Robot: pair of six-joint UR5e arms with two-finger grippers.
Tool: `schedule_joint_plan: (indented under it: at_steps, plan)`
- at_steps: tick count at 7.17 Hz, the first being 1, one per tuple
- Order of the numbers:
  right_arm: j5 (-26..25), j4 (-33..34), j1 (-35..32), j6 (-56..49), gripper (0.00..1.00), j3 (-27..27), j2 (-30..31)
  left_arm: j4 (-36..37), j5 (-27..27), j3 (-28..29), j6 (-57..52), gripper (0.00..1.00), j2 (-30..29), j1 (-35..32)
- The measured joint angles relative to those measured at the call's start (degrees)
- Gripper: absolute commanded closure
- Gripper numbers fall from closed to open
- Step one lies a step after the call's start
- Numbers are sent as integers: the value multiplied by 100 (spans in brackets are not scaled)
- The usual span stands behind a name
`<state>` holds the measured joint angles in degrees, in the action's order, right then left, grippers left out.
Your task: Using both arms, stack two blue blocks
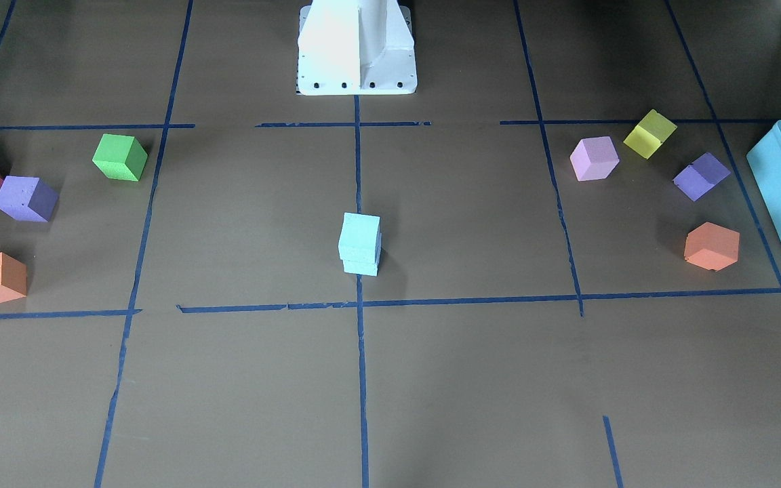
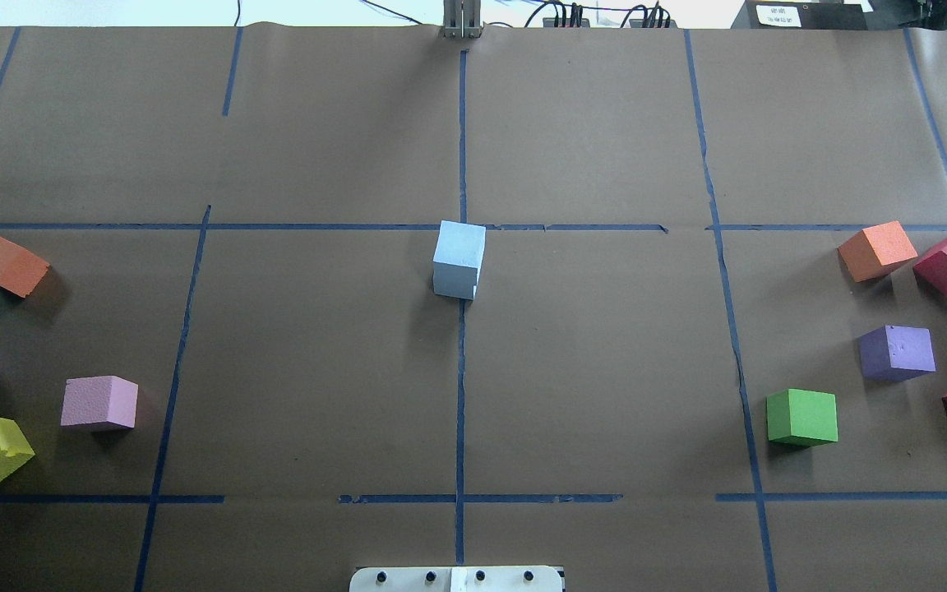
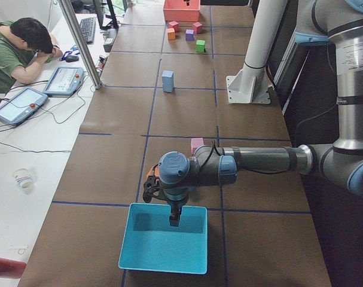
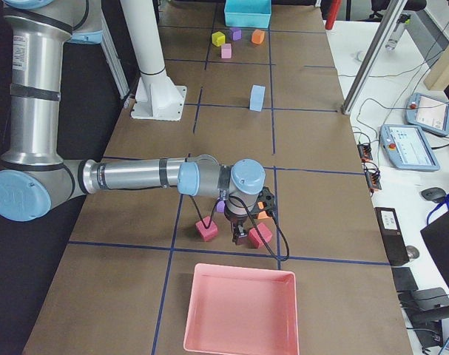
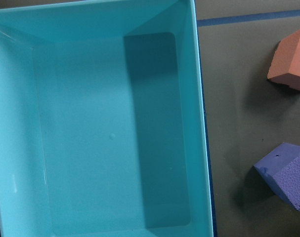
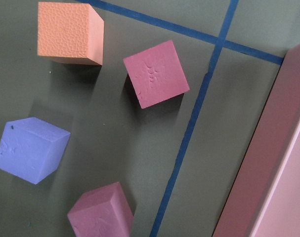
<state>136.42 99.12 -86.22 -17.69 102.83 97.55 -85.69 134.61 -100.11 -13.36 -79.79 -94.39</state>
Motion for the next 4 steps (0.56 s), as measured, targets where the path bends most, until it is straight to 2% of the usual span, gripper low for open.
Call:
schedule_joint_plan:
  at_steps: [4]
  plan:
    - [107,-7,0,-32,0,-25,-4,8,-5,-163,0,0,7,2]
